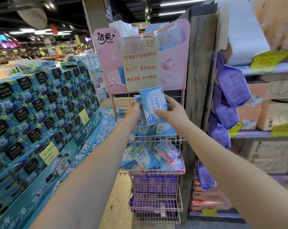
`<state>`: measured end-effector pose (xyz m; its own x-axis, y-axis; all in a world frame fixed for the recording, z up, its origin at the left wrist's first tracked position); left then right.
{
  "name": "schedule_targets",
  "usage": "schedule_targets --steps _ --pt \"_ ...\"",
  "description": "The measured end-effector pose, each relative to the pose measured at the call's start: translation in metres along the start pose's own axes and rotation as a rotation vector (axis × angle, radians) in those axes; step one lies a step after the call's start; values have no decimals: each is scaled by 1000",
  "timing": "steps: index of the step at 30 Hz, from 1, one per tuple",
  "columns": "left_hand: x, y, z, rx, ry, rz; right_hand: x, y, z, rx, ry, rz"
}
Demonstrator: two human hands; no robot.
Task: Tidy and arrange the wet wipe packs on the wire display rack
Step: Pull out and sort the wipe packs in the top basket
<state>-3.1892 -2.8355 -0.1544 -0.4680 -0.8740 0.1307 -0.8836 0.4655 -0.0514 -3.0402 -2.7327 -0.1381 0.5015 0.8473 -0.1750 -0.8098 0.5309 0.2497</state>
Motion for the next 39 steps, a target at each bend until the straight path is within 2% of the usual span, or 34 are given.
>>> schedule_targets --steps 3,5,8,10,15,22,28,31,33,39 --pt "3 20 15 48 -34 -29 0 -2 -8 -7 20 -1" --pt "4 -3 3 68 -70 27 1 -2 -11 -2 32 14" --pt "-3 -26 -12 3 -72 172 1 -4 -11 -5 56 69" --pt "-8 -29 -12 -28 -53 202 -2 -6 -9 -1 53 107" --pt "-5 -25 -6 -127 -36 179 -7 -10 -4 50 -56 117" --pt "-4 -31 -8 -136 -75 187 -5 -12 -5 122 -88 44" --pt "-3 -41 -18 -136 -123 189 -3 -14 2 134 -97 49" --pt "3 -41 -19 -128 -100 144 7 -12 2 66 -73 9" --pt "11 -35 -15 -120 -69 104 16 -8 -2 50 -157 -25" --pt "28 -40 -21 -147 -70 55 44 8 -25 -18 -709 -80"
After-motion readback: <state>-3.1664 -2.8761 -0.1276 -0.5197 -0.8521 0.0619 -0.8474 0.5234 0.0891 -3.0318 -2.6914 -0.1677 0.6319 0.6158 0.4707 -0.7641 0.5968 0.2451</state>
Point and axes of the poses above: each hand's wrist, its own y-axis towards the middle knuckle, its own x-axis out of the back of the hand, z = x × y, the point moved 2 cm from there along y, towards the middle knuckle, and after that the axes turned 8 degrees about y, right-handed, at the moved point
